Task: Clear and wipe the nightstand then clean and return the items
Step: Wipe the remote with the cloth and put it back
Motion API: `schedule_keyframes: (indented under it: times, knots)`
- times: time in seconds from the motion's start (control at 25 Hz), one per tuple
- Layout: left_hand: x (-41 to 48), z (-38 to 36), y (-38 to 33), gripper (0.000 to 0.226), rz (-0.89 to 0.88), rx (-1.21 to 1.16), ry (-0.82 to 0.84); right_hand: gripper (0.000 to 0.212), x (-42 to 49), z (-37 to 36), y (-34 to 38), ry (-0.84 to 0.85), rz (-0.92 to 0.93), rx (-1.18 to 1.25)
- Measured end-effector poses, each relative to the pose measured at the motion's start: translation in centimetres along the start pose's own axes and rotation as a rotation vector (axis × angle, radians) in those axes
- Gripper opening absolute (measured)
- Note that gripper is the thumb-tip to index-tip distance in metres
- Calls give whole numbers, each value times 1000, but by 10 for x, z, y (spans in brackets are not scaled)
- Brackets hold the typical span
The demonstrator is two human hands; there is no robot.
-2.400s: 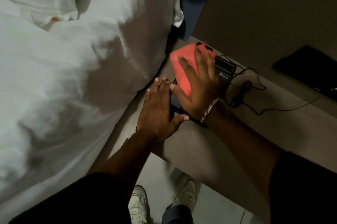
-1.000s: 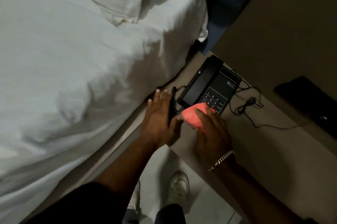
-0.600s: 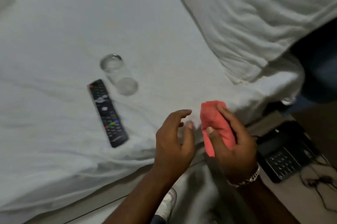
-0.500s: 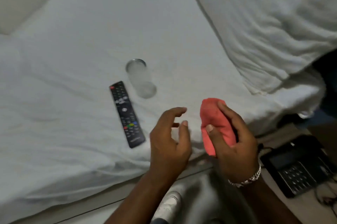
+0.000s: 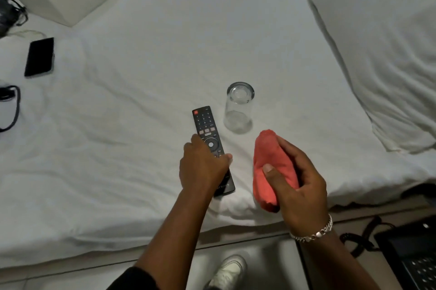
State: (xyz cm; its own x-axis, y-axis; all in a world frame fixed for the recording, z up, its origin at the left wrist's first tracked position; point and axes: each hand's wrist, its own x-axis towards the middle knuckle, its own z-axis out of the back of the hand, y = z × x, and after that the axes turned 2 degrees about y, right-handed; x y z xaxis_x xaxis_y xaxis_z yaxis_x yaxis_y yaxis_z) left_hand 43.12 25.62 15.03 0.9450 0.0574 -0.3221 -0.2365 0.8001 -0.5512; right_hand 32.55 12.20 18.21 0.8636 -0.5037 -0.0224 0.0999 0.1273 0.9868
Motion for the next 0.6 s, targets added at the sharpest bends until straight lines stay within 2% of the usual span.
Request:
schedule_keyframes:
  times: [0.12, 0.28, 0.4, 0.48, 0.56, 0.6]
  knots:
    - [6, -5, -1, 59, 14, -18, 11, 50, 1, 2, -2, 0, -26, 35]
    - [-8, 3, 5, 41, 77, -347, 71, 48, 0, 1, 1, 20, -74, 142]
    - [-37, 12, 13, 33, 119, -687, 193, 47, -6, 3, 7, 54, -82, 155]
    - [-65, 12, 13, 27, 95, -811, 292, 48, -11, 11, 11, 45, -94, 172]
    - [-93, 4, 3, 14, 74, -904, 433, 48, -18, 28, 14, -28, -103, 191]
    - [-106, -2, -5, 22, 93, -965, 528, 48, -24, 39, 15, -90, -105, 191]
